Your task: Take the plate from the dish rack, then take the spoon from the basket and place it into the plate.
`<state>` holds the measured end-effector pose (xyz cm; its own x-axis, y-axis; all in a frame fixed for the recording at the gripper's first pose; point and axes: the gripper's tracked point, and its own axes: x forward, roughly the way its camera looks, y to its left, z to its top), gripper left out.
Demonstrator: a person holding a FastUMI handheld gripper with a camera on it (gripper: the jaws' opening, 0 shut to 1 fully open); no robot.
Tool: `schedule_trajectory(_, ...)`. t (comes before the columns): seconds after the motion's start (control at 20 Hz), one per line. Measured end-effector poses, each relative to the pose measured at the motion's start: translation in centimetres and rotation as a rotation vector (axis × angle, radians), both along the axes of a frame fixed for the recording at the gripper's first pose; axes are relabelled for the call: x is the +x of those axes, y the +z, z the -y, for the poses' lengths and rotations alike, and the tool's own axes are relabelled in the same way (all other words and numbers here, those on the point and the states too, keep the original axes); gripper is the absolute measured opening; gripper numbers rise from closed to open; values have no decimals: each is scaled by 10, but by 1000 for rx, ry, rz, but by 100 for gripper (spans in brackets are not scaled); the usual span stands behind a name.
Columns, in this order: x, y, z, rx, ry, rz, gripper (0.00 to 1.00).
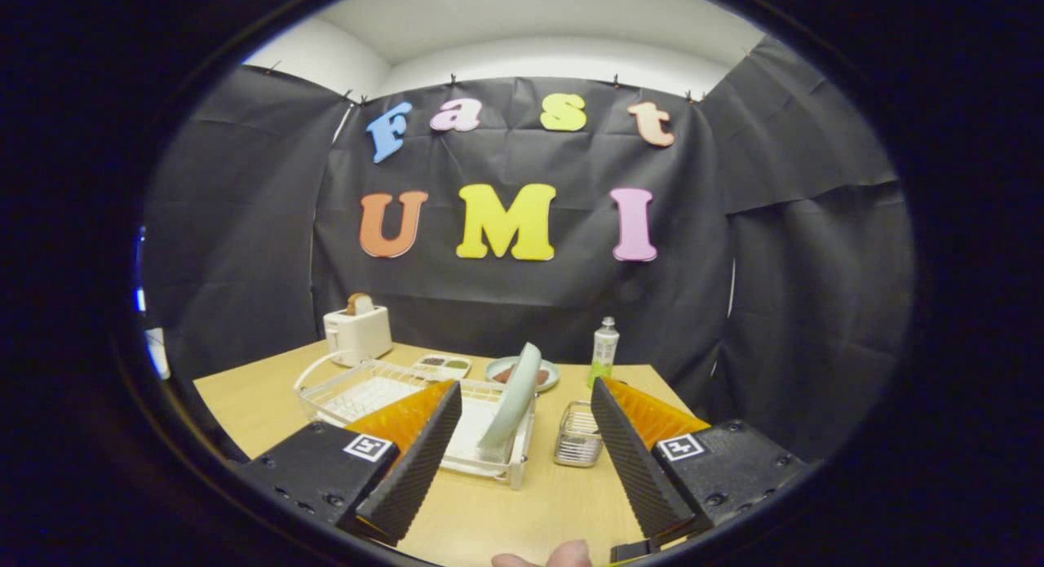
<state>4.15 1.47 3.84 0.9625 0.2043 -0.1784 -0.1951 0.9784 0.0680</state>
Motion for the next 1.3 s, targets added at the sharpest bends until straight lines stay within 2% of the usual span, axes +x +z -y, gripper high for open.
schedule_trajectory(0.35,68,49,-20,-17,79,-241,100)
schedule_trajectory(0.5,99,51,-36,-67,105,-384,100)
schedule_trajectory(0.85,162,-10,-29,-85,24,-720,100)
schedule_trajectory(1.1,192,-53,-35,-21,3,-857,99)
schedule_trajectory(1.25,193,-74,-47,41,14,-935,92)
schedule_trajectory(1.3,193,-77,-50,55,12,-954,85)
